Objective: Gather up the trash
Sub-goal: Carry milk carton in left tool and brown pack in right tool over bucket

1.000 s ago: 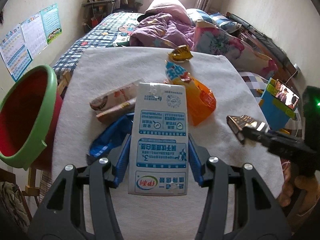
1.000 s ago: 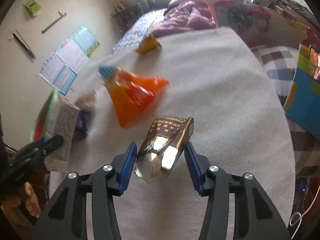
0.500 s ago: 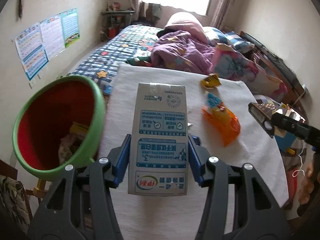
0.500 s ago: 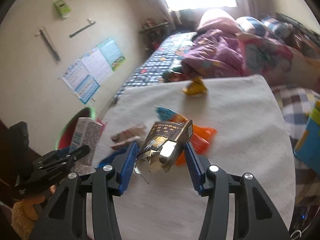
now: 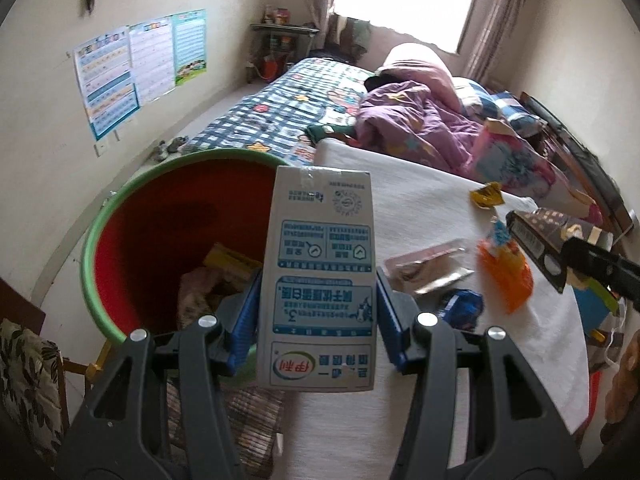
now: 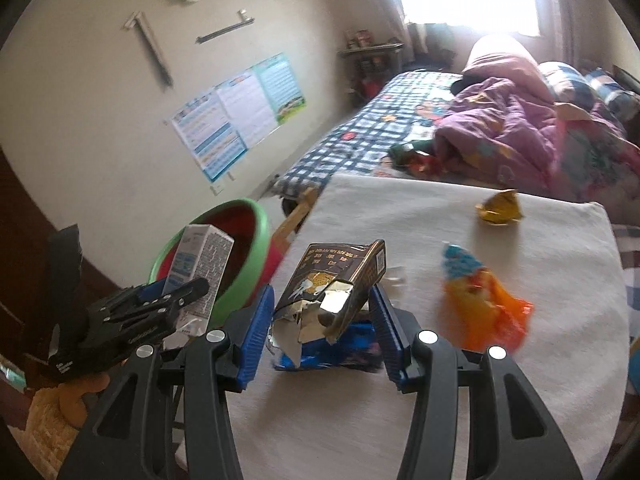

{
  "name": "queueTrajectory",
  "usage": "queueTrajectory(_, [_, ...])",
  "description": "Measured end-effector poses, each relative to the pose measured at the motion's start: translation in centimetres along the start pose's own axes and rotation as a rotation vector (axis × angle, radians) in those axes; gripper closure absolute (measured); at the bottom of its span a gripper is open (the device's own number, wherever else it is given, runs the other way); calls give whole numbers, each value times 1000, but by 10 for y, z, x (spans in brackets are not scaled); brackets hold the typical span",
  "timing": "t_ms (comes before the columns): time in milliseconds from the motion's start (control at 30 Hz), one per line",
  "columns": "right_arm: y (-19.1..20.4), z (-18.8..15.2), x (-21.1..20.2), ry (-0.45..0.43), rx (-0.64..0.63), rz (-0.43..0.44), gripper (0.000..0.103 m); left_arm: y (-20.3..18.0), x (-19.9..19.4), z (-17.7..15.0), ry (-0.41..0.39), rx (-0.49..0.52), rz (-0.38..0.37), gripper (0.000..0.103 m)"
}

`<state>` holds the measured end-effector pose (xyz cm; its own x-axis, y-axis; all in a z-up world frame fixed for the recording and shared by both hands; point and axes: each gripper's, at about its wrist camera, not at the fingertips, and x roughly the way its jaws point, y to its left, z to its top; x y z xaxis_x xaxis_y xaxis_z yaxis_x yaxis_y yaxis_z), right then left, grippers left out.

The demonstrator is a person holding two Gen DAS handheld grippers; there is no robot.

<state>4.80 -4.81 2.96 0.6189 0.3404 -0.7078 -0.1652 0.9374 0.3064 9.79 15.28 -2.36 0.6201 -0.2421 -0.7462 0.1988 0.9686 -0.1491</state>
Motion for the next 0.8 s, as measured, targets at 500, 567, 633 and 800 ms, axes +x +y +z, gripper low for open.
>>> queueTrajectory(500, [37,24,52,55,-53,50,55,58,11,10,-8,-64,51,52])
queueTrajectory(567, [41,29,58,57,-58,54,55,62,13,12,-9,-70,53,52])
queueTrajectory(633, [46,33,64,60,-65,59,55,67,14,13,-9,-75,57,52])
queueTrajectory(800, [62,38,86,84,-81,77,55,79,17,15,-4,-86,63,52])
